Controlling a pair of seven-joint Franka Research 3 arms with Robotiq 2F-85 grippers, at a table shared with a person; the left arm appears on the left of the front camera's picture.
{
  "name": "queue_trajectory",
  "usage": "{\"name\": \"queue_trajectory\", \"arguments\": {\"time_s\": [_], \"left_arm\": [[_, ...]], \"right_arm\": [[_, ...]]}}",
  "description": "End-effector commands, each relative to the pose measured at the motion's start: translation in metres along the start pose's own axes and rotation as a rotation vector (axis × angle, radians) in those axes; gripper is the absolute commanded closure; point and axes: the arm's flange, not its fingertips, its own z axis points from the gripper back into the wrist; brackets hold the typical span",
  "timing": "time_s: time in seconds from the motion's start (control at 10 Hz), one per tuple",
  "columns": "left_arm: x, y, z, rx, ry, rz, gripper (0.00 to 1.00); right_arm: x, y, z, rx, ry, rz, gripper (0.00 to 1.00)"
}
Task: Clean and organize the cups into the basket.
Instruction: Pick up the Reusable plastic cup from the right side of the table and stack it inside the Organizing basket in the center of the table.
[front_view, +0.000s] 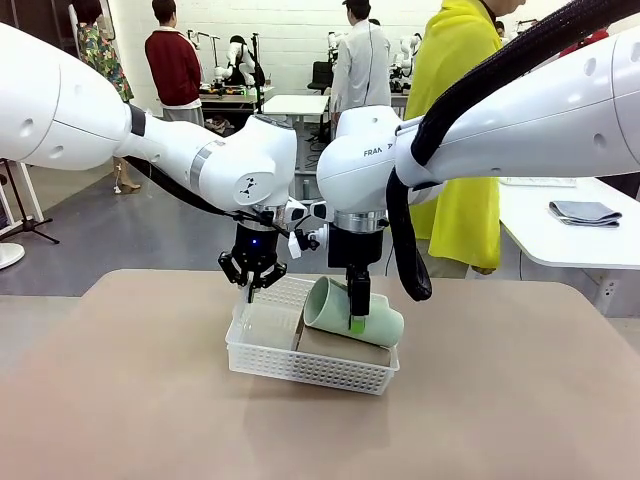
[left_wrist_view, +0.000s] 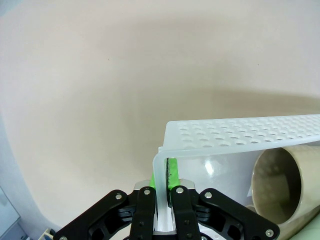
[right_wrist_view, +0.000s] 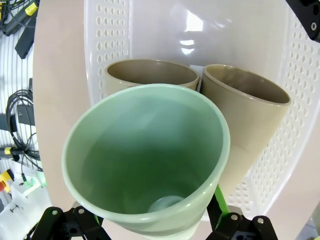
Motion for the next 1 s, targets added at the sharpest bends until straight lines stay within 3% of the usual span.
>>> {"name": "queue_trajectory", "arguments": {"time_s": [0.0, 0.5, 0.9], "left_arm": [[-0.005, -0.001, 0.002, -0.008, -0.006, -0.009, 1.0], [-0.005, -0.001, 0.002, -0.008, -0.006, -0.009, 1.0], [-0.005, -0.001, 0.002, -0.008, -0.006, -0.009, 1.0]], "right_arm": [[-0.002, -0.001, -0.007, -0.013, -0.027, 0.011, 0.0], [-0.015, 0.019, 0.03, -0.09, -0.108, 0.032, 0.0], [-0.087, 0.043, 0.082, -0.101, -0.304, 0.002, 0.0]]}}
